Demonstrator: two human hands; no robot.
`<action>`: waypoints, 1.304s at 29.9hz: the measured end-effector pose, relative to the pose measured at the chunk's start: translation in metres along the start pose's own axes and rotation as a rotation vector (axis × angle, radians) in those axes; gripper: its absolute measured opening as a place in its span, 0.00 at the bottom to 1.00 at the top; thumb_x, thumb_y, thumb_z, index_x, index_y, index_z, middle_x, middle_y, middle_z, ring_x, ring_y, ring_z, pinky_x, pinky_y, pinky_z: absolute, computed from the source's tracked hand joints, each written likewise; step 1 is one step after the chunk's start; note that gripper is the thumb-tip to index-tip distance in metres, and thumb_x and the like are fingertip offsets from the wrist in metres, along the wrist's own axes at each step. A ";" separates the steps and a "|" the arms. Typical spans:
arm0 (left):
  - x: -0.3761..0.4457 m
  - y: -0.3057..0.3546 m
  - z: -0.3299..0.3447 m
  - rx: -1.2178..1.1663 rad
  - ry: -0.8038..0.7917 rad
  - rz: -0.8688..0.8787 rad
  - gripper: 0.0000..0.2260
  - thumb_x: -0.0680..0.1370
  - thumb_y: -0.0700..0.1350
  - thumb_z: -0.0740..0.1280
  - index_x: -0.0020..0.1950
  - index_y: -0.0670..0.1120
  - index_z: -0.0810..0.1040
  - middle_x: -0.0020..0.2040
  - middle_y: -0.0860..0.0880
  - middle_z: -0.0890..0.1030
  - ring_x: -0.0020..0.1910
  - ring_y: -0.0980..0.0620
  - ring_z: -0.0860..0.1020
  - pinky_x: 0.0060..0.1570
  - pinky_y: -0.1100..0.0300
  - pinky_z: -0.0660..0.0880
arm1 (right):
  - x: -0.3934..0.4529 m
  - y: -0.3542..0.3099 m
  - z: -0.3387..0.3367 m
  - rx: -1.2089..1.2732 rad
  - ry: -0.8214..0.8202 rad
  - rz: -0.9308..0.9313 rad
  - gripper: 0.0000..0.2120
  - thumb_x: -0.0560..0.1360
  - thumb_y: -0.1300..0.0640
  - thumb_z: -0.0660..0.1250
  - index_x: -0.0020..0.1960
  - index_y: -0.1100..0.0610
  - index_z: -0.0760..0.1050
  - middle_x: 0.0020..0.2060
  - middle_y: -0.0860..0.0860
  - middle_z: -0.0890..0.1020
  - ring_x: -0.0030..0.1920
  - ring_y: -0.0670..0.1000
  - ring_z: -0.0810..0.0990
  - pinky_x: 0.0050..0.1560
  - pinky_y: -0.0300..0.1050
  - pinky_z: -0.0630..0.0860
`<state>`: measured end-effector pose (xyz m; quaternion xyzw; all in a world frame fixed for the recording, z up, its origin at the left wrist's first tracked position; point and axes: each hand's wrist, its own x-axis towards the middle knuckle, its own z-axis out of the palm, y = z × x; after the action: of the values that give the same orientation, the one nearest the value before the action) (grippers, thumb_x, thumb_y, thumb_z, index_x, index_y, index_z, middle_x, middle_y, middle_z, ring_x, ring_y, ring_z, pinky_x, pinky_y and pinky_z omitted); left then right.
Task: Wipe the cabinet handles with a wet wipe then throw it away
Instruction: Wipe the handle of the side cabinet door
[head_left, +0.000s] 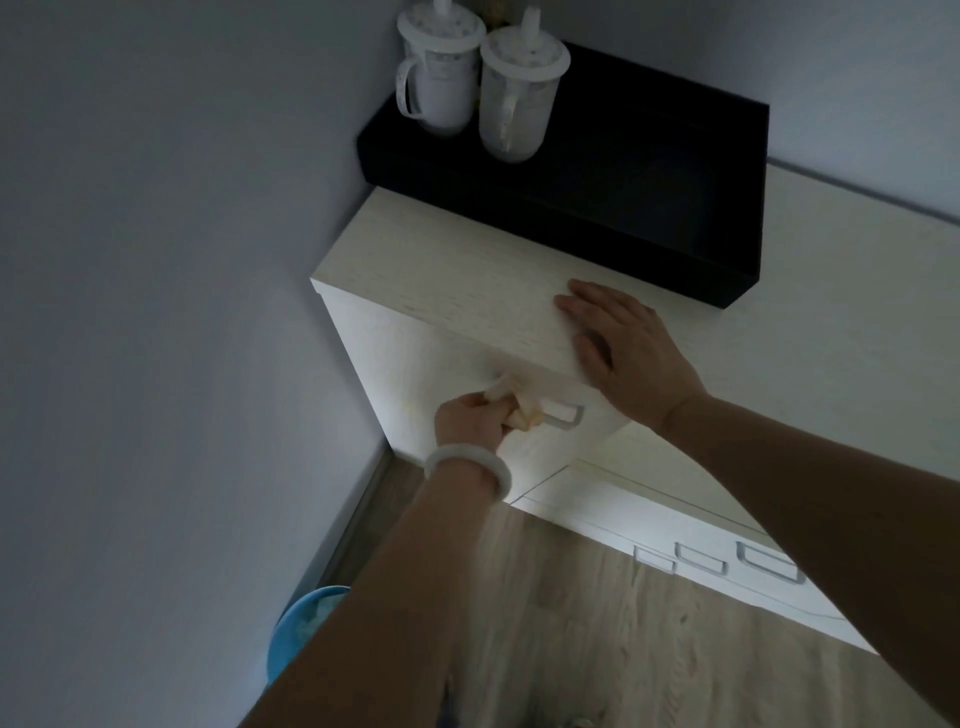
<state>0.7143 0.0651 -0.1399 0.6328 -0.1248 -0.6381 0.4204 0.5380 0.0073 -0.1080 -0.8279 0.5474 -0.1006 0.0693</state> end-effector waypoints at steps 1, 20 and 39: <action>0.002 0.004 -0.004 0.022 -0.011 0.033 0.07 0.69 0.35 0.73 0.33 0.45 0.81 0.34 0.46 0.84 0.40 0.48 0.82 0.53 0.54 0.78 | 0.000 0.000 0.000 -0.005 0.001 0.000 0.23 0.81 0.48 0.51 0.75 0.48 0.61 0.75 0.47 0.63 0.74 0.49 0.59 0.74 0.49 0.55; -0.018 -0.008 0.013 -0.072 0.218 0.218 0.10 0.75 0.42 0.70 0.56 0.47 0.82 0.47 0.53 0.84 0.46 0.59 0.81 0.36 0.78 0.73 | 0.000 -0.002 -0.001 0.002 0.011 0.003 0.24 0.80 0.47 0.50 0.75 0.49 0.62 0.74 0.48 0.64 0.74 0.50 0.61 0.73 0.49 0.56; -0.024 -0.026 0.021 -0.655 0.211 -0.035 0.09 0.75 0.34 0.68 0.54 0.41 0.81 0.48 0.44 0.84 0.45 0.50 0.83 0.39 0.62 0.81 | 0.000 -0.001 0.000 0.011 0.013 0.001 0.23 0.80 0.49 0.51 0.74 0.48 0.62 0.74 0.47 0.64 0.74 0.50 0.61 0.73 0.50 0.57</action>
<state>0.6818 0.0896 -0.1377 0.5285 0.1416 -0.5825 0.6011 0.5391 0.0074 -0.1078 -0.8267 0.5476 -0.1089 0.0702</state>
